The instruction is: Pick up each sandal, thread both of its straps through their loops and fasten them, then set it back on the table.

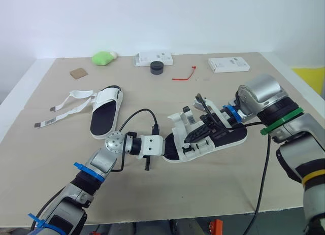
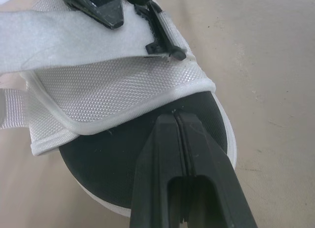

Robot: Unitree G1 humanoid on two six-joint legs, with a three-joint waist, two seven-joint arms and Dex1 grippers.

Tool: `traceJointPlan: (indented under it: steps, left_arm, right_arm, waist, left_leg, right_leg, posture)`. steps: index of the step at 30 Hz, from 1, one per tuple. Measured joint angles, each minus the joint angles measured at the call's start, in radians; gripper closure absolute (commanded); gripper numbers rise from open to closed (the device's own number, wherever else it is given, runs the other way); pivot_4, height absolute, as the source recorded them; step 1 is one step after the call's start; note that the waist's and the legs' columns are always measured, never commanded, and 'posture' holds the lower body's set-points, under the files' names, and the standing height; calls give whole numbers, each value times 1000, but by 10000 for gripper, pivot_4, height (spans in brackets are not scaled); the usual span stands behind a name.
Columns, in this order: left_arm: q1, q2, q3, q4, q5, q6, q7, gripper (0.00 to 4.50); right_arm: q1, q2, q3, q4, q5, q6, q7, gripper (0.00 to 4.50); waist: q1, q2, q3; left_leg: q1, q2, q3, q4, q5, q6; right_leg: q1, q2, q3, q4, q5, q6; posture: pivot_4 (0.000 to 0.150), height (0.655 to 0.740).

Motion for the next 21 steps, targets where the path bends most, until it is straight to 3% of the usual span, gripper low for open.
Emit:
traceJointPlan:
  steps: [10,21]
  left_arm:
    - [-1,1,-2,-2,0,0,0,45000]
    - [-1,5,-8,-12,0,2,0,45000]
  right_arm:
    - [50,-39,-48,-92,22,-5,-39,44425]
    - [85,-55,-38,-179,-81,-126,-35,44425]
  waist:
    - [0,0,-1]
    - [0,0,-1]
  left_leg:
    - [0,0,-1,0,-1,-1]
    - [0,0,-2,0,-2,-2]
  right_leg:
    - [1,0,-1,0,-1,-1]
    - [1,0,-2,0,-5,2]
  posture:
    - [1500,7400]
    - [1500,7400]
